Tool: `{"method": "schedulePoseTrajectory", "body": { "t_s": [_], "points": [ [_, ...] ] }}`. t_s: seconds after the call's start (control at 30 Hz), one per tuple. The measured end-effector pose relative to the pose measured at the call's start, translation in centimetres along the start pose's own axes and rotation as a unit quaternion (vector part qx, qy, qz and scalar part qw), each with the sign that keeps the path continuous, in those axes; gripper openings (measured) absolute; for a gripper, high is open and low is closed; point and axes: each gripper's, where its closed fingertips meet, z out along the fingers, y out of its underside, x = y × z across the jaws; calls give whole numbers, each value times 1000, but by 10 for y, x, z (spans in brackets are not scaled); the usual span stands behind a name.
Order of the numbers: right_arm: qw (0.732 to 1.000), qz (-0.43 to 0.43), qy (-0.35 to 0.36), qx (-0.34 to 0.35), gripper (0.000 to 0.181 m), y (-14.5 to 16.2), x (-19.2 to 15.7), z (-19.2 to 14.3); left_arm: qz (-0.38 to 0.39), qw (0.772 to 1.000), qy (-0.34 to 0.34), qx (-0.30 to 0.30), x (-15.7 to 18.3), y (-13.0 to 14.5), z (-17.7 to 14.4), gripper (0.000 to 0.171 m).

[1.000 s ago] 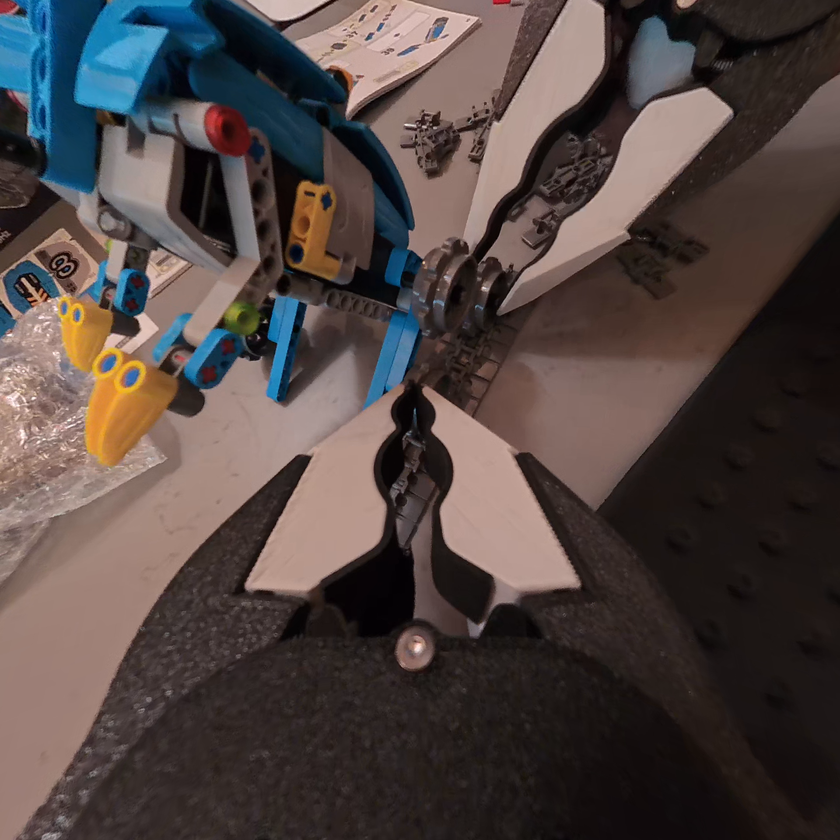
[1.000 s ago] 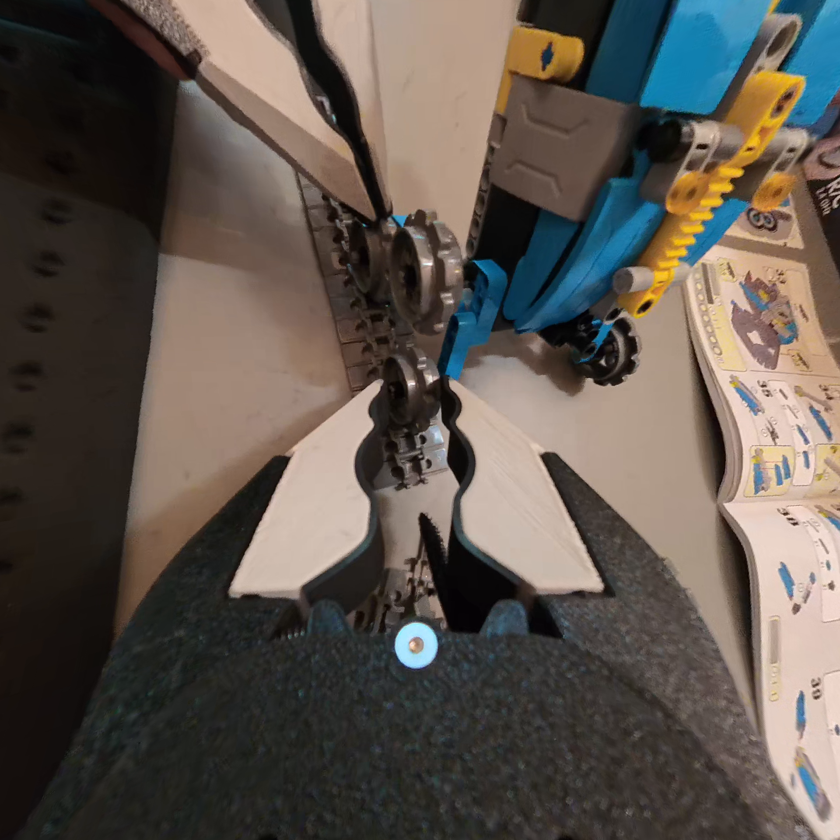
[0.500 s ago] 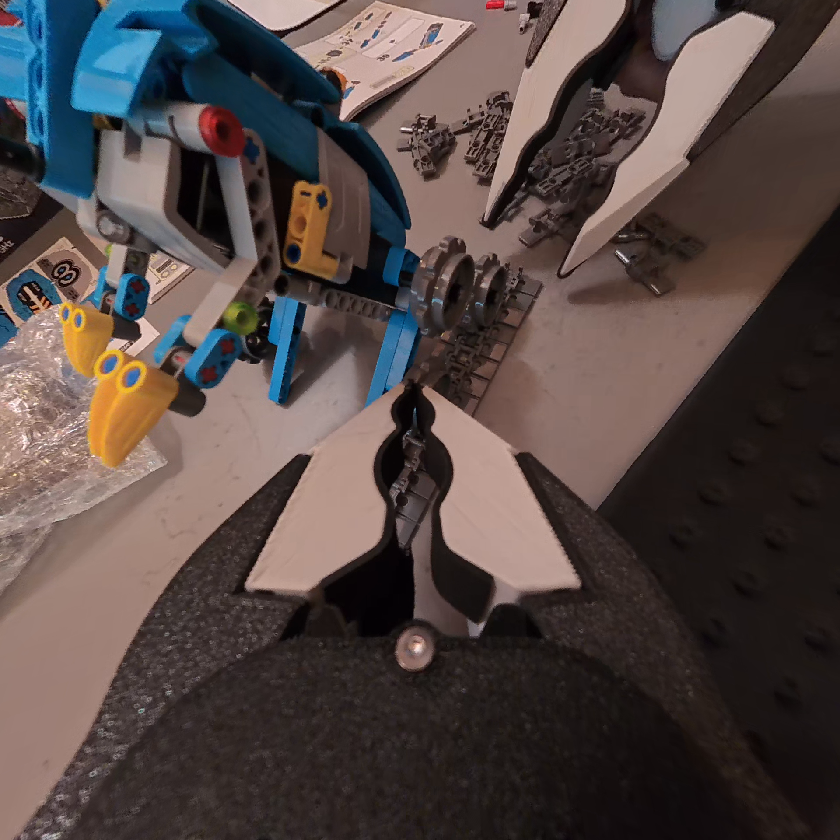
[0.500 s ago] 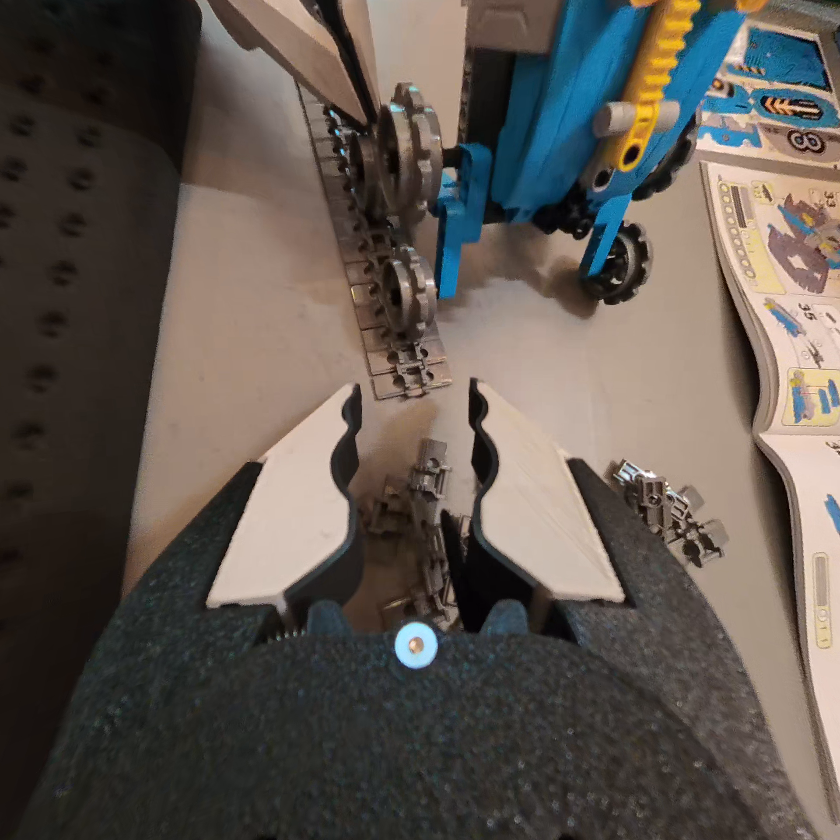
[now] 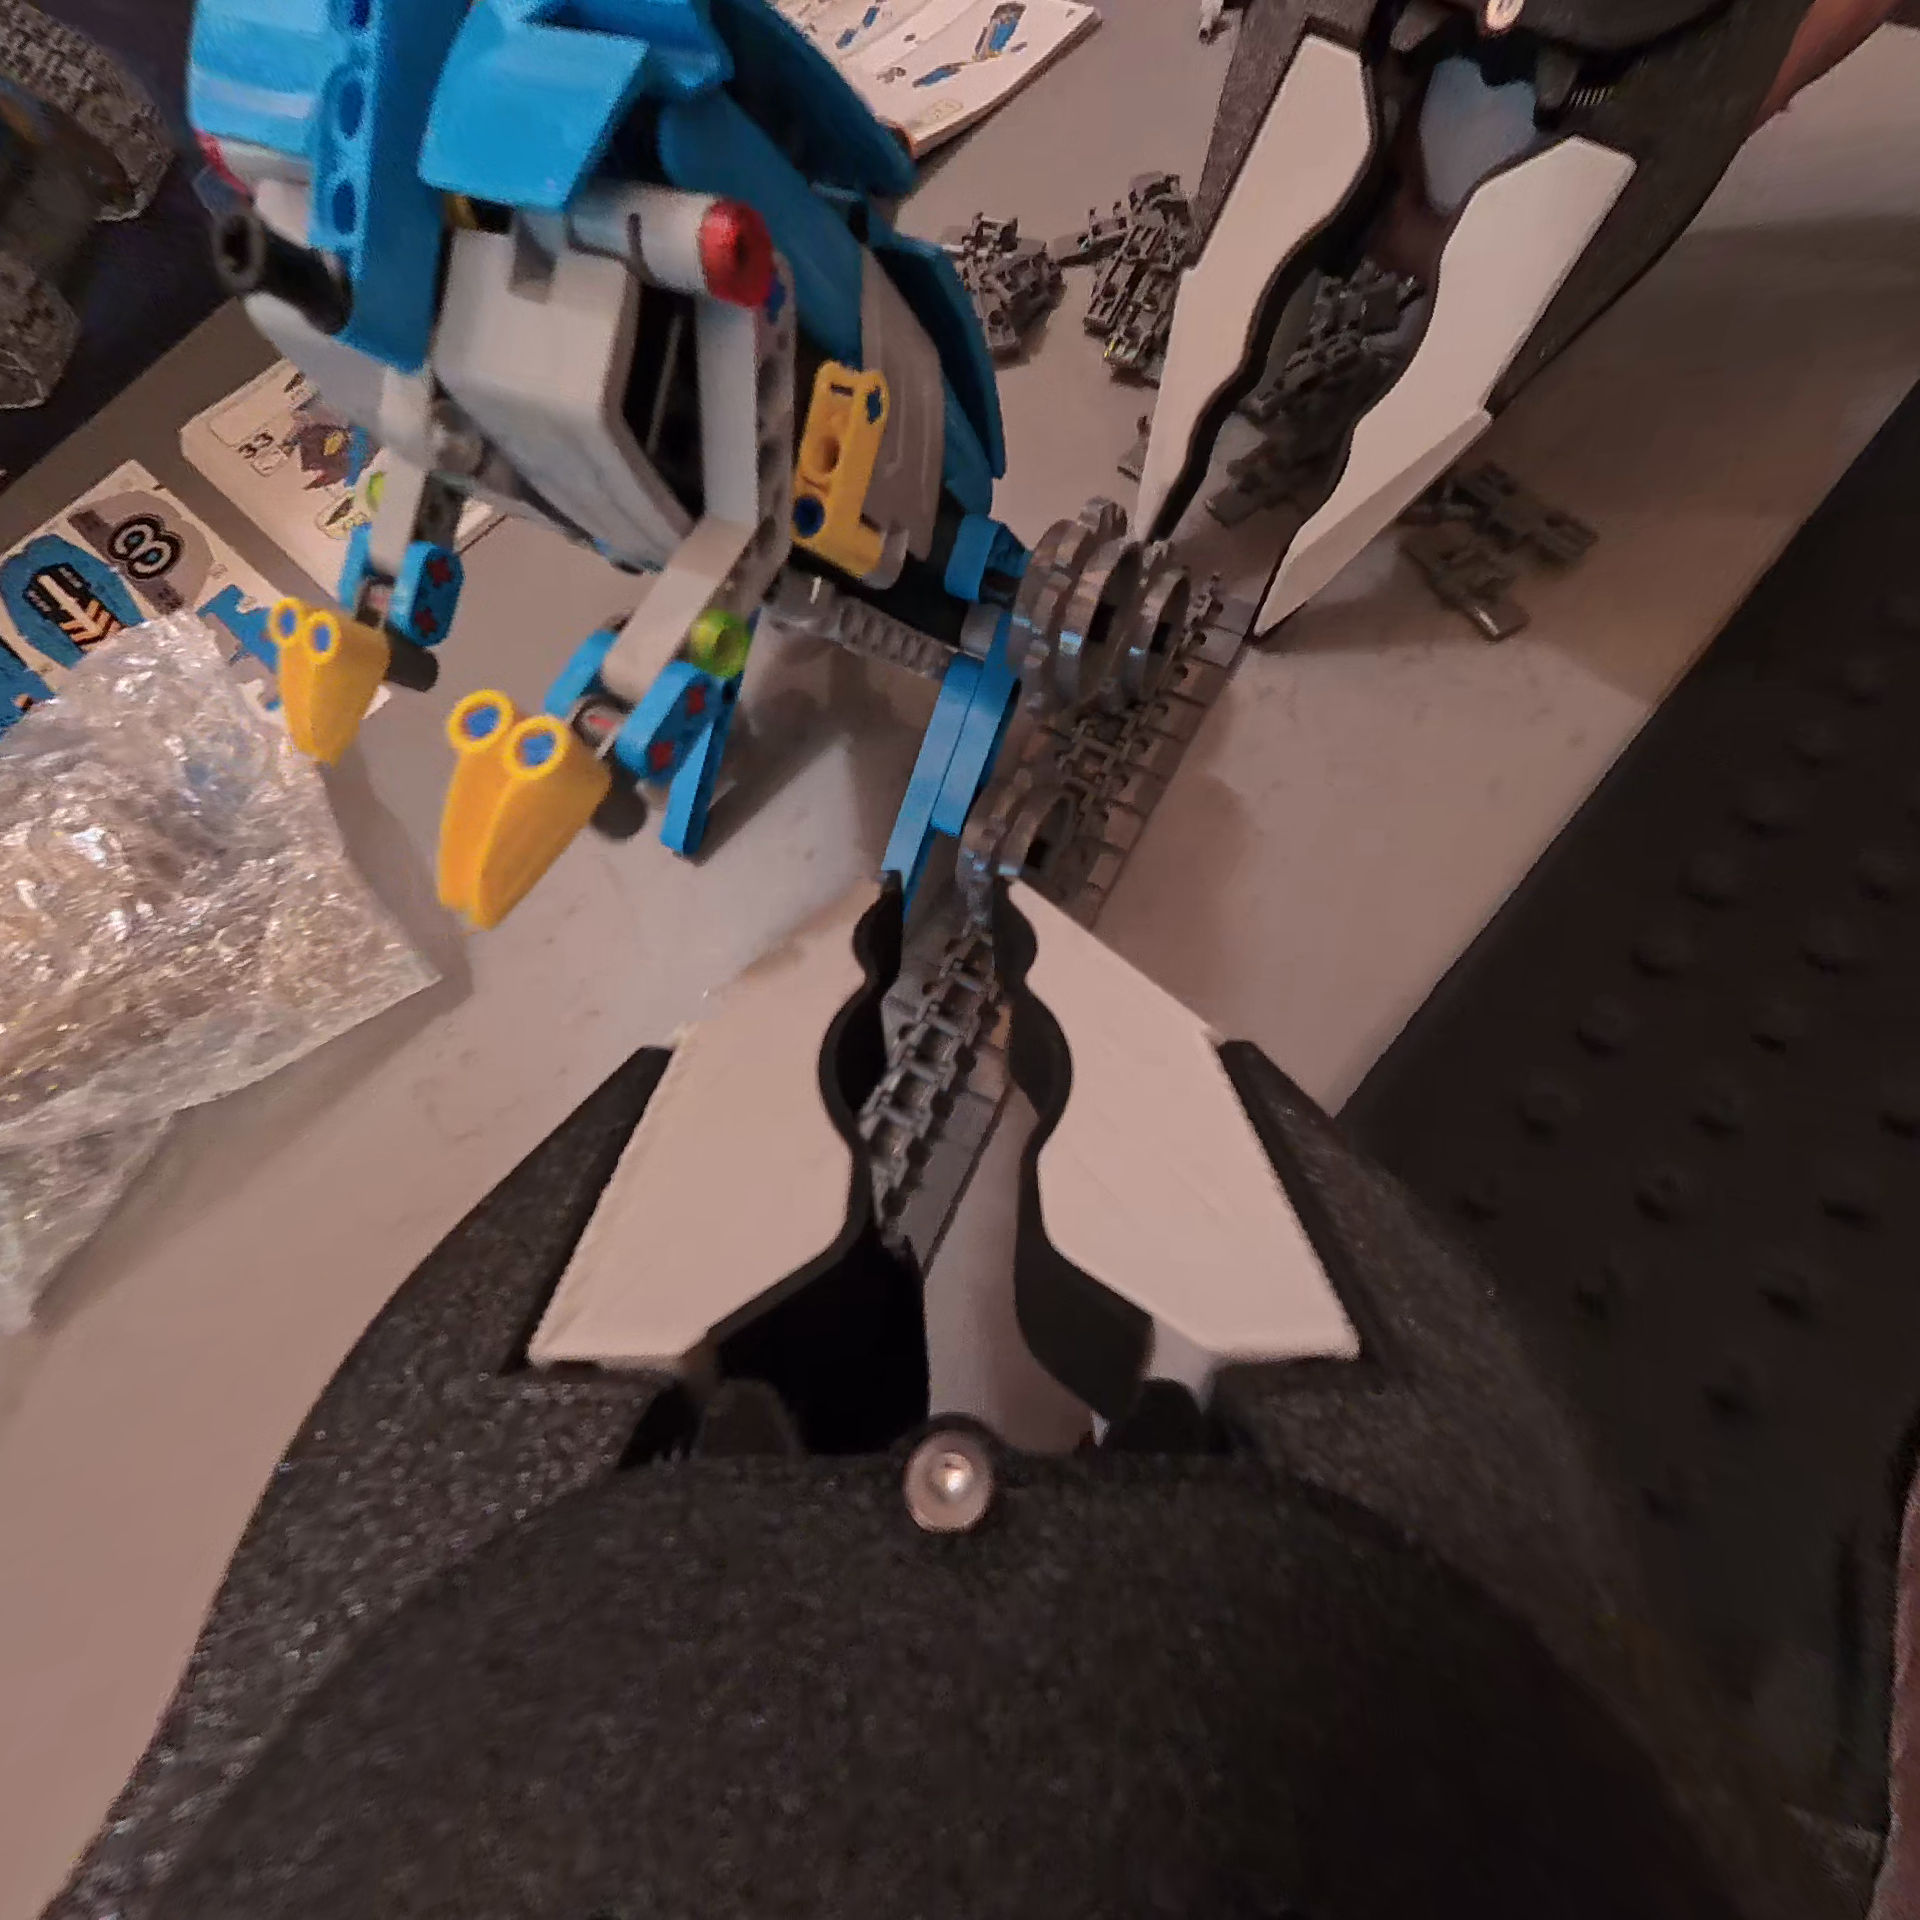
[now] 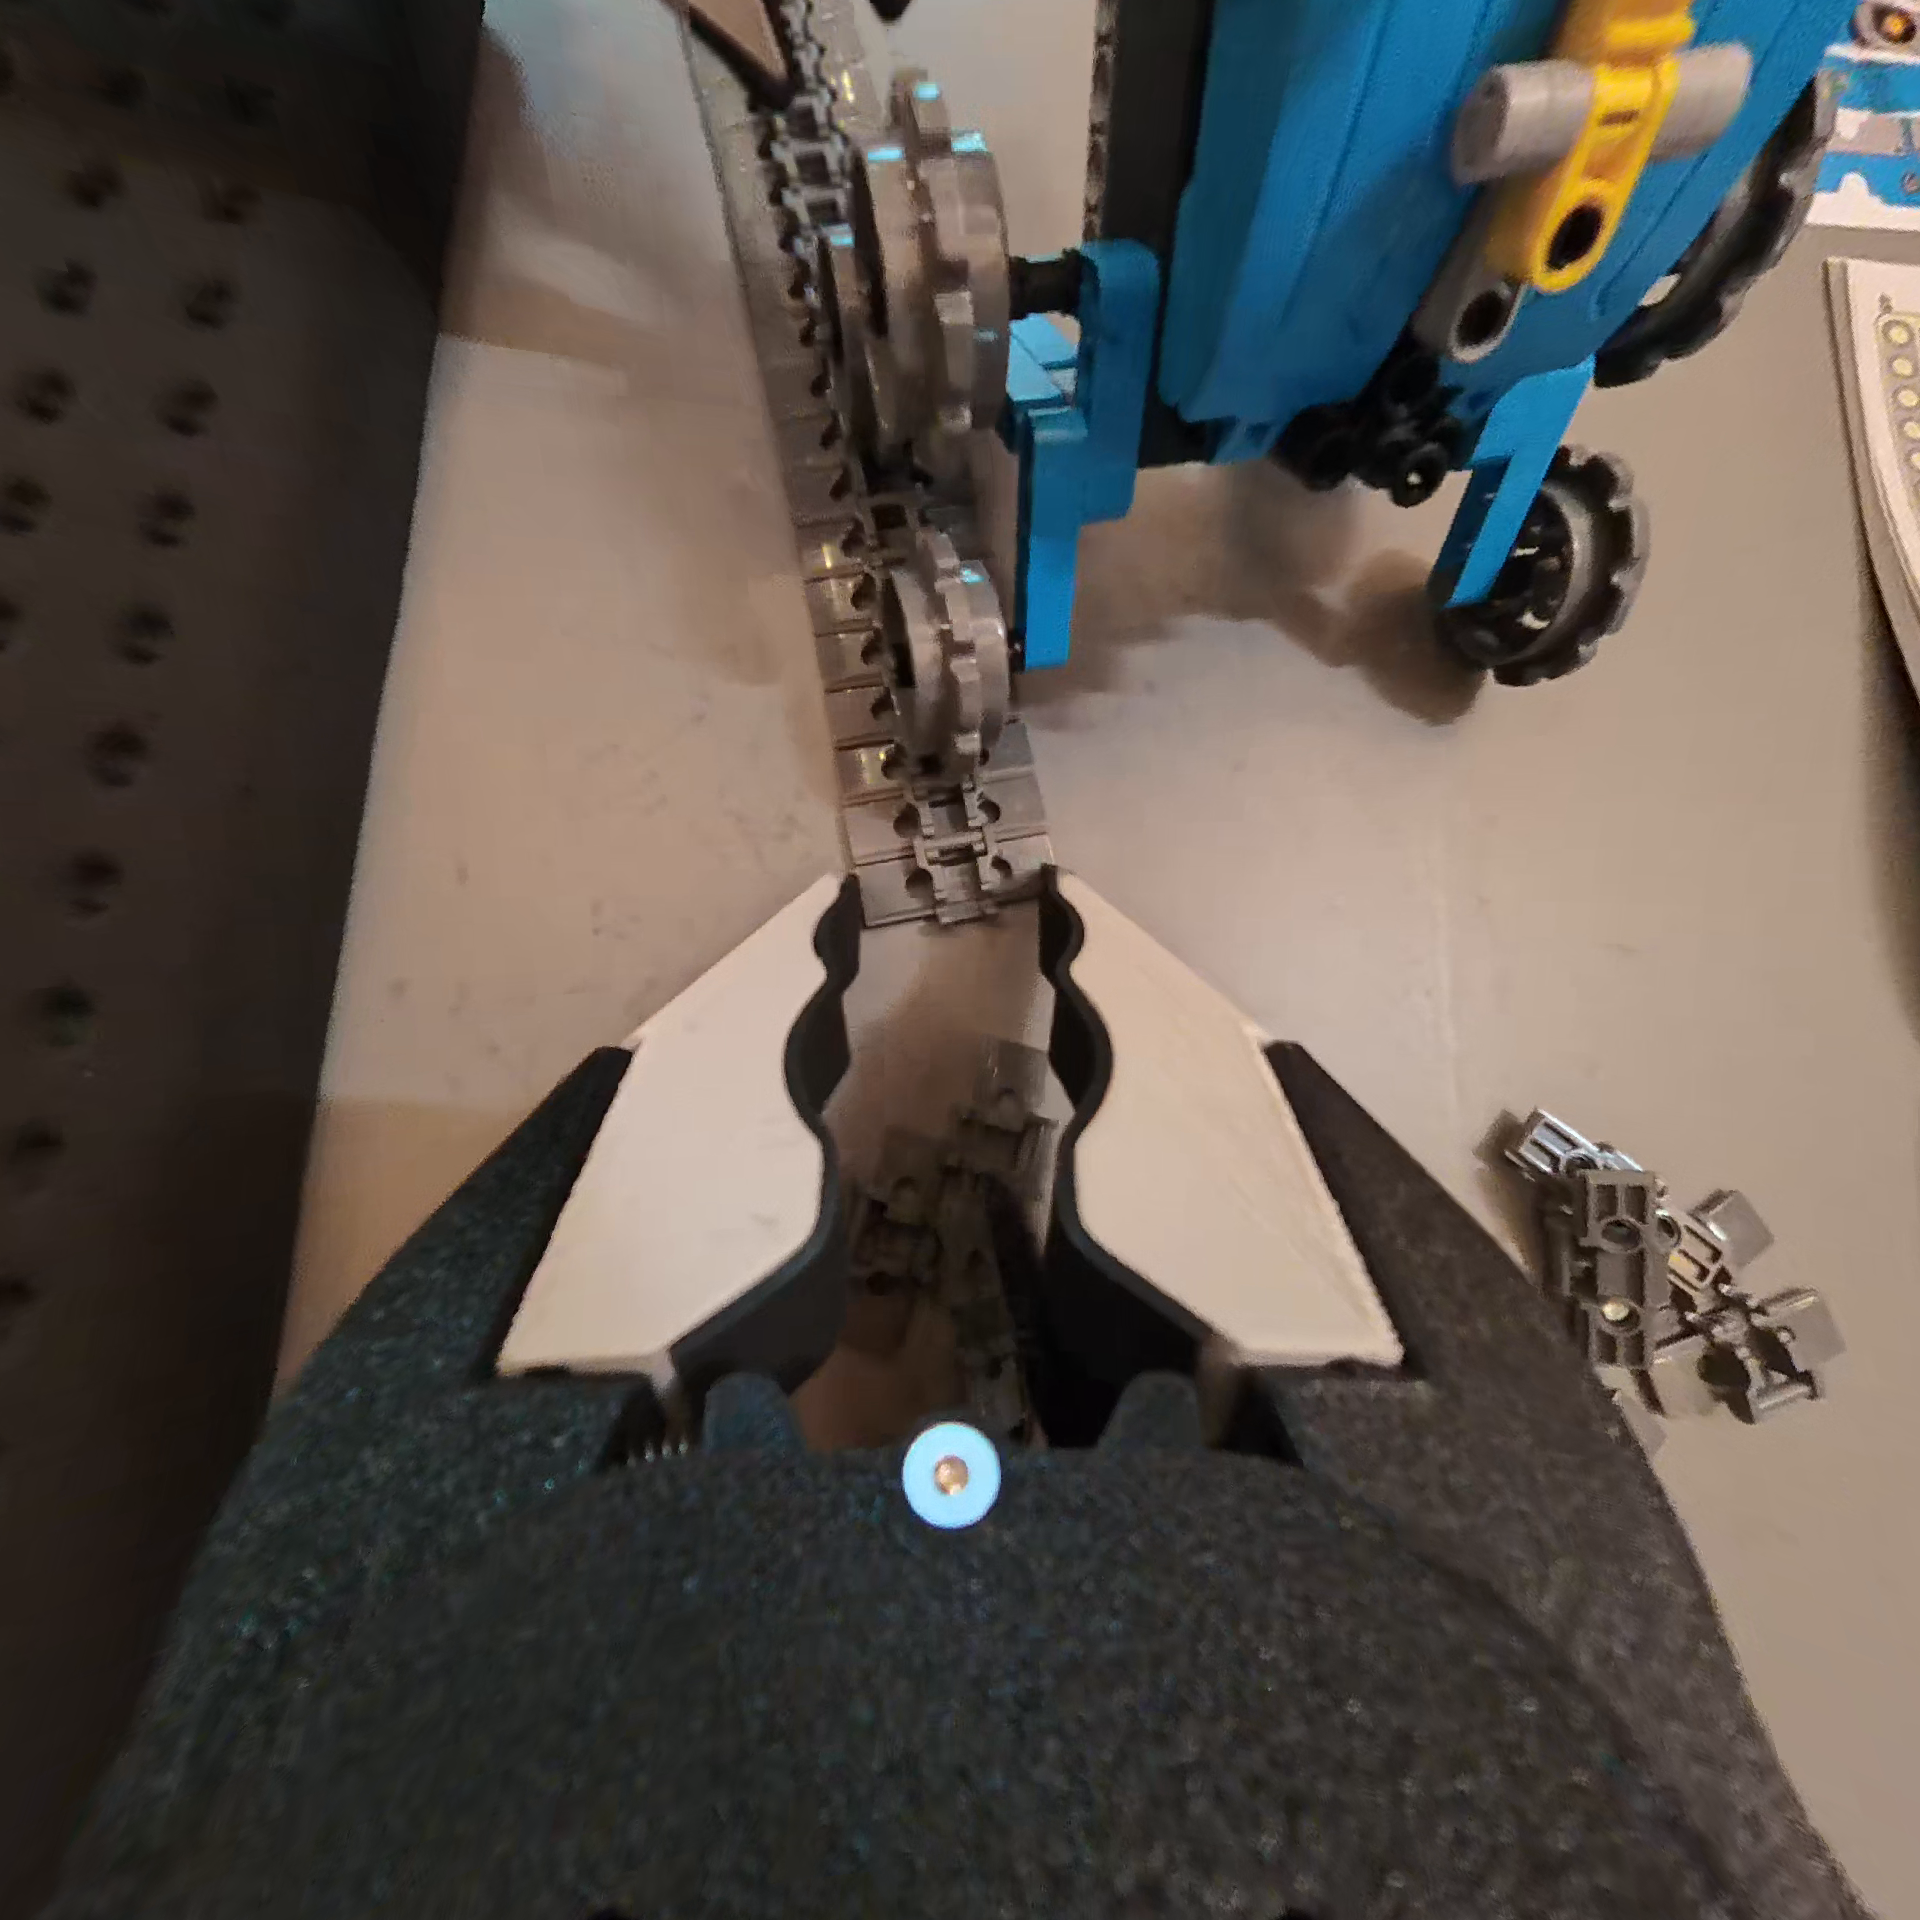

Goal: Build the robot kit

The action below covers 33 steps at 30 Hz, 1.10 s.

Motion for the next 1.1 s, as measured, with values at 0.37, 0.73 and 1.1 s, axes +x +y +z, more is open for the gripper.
{"method": "schedulePoseTrajectory", "body": {
  "t_s": [0.37,0.73,1.1],
  "points": [
    [1000,-12,8,3,29,-1,-2,-1,-13,998,7,-63,-24,36,-31,17],
    [999,15,7,47,33,-12,-1,-11,-54,989,-2,-137,-59,102,-89,37],
    [998,41,21,48,33,-7,9,-16,-56,997,15,-43,-52,70,-81,36]
  ]
}}
